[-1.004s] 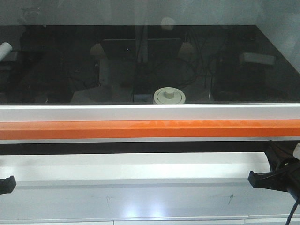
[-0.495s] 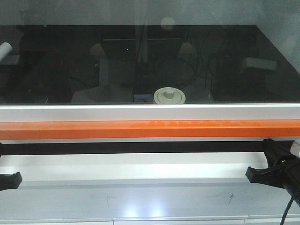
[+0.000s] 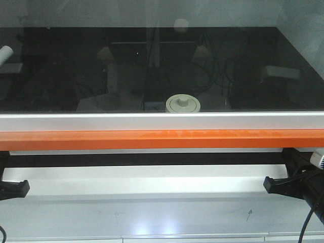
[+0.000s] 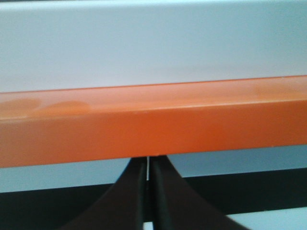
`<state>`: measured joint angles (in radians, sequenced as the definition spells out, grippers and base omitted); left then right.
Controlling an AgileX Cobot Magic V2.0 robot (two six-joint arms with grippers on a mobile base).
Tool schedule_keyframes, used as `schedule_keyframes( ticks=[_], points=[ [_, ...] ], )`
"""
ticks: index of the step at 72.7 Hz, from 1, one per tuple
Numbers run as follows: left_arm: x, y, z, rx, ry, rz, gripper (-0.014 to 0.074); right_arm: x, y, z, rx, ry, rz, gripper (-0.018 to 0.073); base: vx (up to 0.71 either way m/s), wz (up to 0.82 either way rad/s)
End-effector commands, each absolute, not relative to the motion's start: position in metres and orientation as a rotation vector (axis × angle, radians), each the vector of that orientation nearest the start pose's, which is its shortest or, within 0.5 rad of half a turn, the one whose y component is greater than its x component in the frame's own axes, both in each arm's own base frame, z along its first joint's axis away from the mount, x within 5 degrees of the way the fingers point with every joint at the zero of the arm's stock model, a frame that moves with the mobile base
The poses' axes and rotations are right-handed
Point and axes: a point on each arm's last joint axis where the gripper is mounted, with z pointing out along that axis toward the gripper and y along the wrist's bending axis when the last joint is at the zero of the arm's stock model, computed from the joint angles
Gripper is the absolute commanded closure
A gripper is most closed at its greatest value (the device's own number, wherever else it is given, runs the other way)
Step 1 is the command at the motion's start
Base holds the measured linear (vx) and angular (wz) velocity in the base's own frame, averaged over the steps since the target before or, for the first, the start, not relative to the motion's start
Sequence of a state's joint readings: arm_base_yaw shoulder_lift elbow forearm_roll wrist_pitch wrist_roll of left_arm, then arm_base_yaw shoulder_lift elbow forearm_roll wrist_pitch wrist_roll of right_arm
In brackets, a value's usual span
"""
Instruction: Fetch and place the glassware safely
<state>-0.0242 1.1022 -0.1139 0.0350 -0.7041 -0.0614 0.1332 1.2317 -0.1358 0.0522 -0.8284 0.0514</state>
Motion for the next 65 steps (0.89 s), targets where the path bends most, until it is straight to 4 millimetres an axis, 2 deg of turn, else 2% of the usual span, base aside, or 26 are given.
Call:
schedule_keyframes(
  ticks=[1,49,65],
  points=[
    [0.175,-0.007,0.206,0.004,1.642,-0.073,0.0603,0.190,0.022,0.199,-0.044,1.628,0.104,0.0561,0.00,0.00],
    [0.179,-0.006,0.205,-0.034,1.615,-0.101,0.0603,0.190,0.025,0.210,-0.075,1.489,0.117,0.0559,0.00,0.00],
    [0.179,-0.006,0.206,-0.033,1.603,-0.102,0.0603,0.184,0.024,0.223,-0.070,1.418,0.122,0.0559,0.00,0.00]
  ],
)
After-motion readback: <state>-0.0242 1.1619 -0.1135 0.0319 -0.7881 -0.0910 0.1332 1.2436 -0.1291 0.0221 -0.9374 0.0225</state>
